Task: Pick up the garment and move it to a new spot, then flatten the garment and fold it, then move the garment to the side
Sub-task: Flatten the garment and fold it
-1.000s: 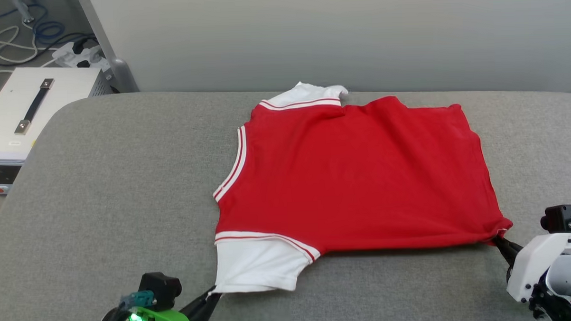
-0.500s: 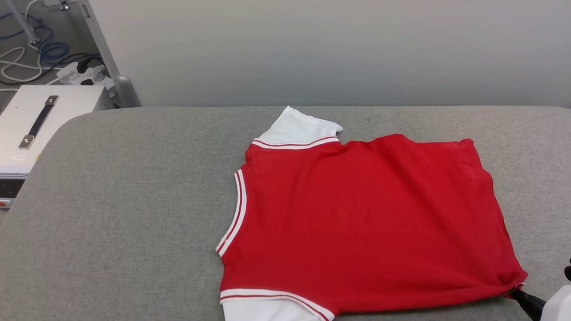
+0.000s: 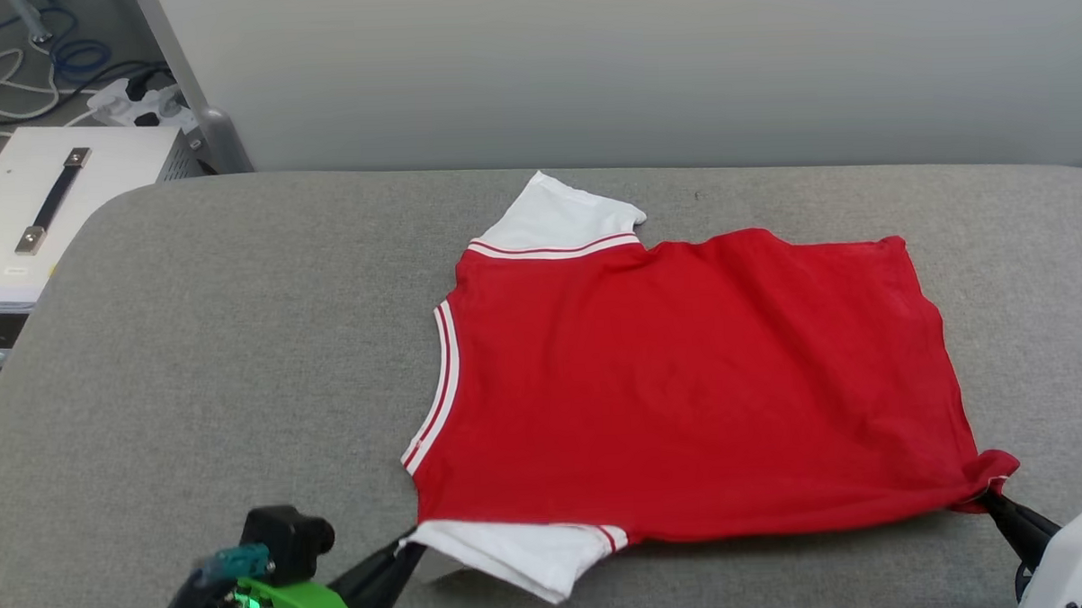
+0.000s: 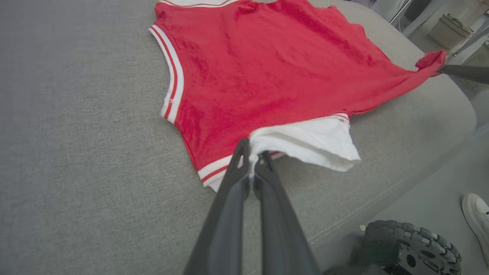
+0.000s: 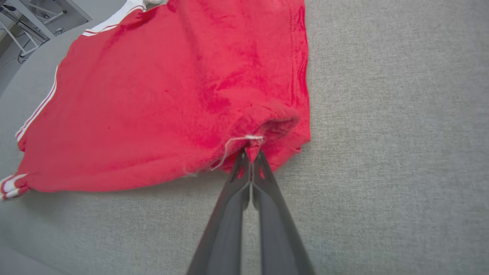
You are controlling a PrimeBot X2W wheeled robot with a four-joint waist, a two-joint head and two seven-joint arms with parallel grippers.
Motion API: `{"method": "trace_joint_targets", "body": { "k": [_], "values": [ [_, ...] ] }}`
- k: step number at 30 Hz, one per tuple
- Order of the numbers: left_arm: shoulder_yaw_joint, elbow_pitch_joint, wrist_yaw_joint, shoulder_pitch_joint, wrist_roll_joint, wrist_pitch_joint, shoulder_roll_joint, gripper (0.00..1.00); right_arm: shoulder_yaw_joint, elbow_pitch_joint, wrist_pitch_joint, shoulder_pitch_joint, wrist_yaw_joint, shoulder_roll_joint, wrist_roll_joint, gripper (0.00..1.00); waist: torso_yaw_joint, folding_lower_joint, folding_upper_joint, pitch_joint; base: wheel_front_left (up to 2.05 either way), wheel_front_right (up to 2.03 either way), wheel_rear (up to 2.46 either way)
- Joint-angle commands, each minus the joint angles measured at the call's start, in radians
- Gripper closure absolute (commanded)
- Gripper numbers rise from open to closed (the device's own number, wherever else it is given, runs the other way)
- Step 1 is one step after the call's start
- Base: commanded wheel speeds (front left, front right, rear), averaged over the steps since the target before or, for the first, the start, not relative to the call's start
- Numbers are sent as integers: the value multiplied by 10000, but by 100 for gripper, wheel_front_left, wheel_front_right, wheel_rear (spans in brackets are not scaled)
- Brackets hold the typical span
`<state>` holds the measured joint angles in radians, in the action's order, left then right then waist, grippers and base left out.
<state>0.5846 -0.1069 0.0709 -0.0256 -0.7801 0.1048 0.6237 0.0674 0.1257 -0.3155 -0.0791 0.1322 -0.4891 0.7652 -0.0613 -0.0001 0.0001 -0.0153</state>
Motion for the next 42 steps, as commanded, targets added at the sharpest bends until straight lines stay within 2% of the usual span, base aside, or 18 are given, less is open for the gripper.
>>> {"method": "trace_joint_targets", "body": {
  "k": [1,8,18,32,33,34,35,42],
  "values": [
    [-117,22,-98,432,155,-95,-96,100,-168,-192,-163,120,-15,171,-190,100,10,1,-1,-305,0,0,0],
    [-199,546,24,1964,451,34,-387,100,-761,-543,-1029,1001,-15,769,-1055,100,65,1,-1,-1101,0,0,0],
    [72,2119,279,3838,754,401,-809,100,-986,45,-2055,2453,-15,1253,-2110,100,165,1,-1,-1996,0,0,0],
    [809,4747,513,5475,1145,314,-1412,100,-814,1125,-2200,3564,-15,1557,-2721,100,306,1,-1,-2597,0,0,0],
    [844,4899,518,5549,1194,227,-1453,60,-809,1185,-2178,3600,-15,1565,-2732,100,311,1,-1,-2600,0,0,0],
    [861,5108,520,5623,1222,123,-1523,0,-820,1247,-2100,3645,-15,1567,-2788,85,311,1,-1,-2596,0,0,0],
    [840,5279,506,5676,1221,13,-1598,0,-821,1297,-2023,3670,-15,1579,-2816,0,303,1,-1,-2574,0,0,0],
    [421,6225,96,5816,1135,-1189,-2089,0,-718,1562,-1514,3700,-15,1560,-2771,0,223,1,-1,-1975,0,0,0]
  ]
}}
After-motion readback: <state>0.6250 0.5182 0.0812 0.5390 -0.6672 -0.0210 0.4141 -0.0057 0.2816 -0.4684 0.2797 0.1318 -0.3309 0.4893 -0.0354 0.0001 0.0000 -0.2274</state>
